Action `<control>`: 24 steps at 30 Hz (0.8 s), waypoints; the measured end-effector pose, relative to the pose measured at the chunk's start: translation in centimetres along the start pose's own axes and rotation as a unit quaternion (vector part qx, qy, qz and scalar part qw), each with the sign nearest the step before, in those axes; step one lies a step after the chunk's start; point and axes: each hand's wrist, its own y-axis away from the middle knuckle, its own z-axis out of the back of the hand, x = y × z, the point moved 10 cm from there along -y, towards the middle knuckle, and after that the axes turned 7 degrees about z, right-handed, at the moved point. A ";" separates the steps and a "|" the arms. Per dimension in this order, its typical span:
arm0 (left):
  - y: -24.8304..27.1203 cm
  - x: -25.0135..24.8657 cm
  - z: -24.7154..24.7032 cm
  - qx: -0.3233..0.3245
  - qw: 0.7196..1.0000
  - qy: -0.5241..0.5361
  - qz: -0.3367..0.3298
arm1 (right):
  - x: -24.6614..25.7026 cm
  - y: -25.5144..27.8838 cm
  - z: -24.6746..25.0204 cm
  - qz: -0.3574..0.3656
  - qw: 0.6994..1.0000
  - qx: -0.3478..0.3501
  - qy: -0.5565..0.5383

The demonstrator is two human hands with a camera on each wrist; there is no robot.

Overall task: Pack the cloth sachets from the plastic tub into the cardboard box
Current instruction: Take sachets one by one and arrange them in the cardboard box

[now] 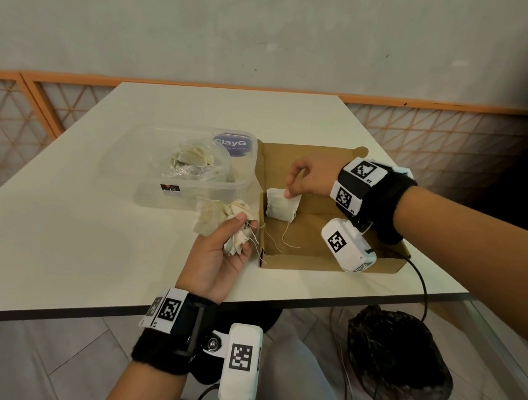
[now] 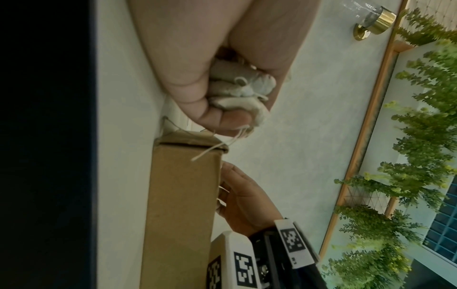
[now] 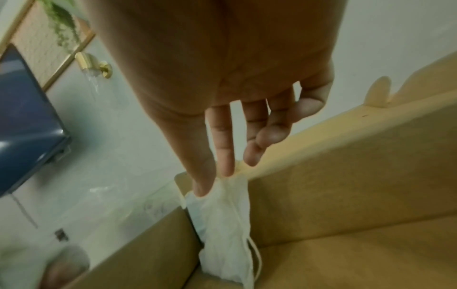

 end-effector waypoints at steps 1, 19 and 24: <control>0.0 0.0 0.0 -0.001 1.000 0.000 0.000 | 0.4 -0.1 -0.3 0.005 1.000 0.010 0.016; 0.0 0.0 0.1 0.003 1.000 -0.001 -0.005 | 2.2 -0.8 -0.3 0.023 0.997 0.045 0.063; -0.1 0.1 0.0 0.006 0.999 0.041 0.008 | 4.2 0.8 3.2 0.060 0.991 -0.107 0.044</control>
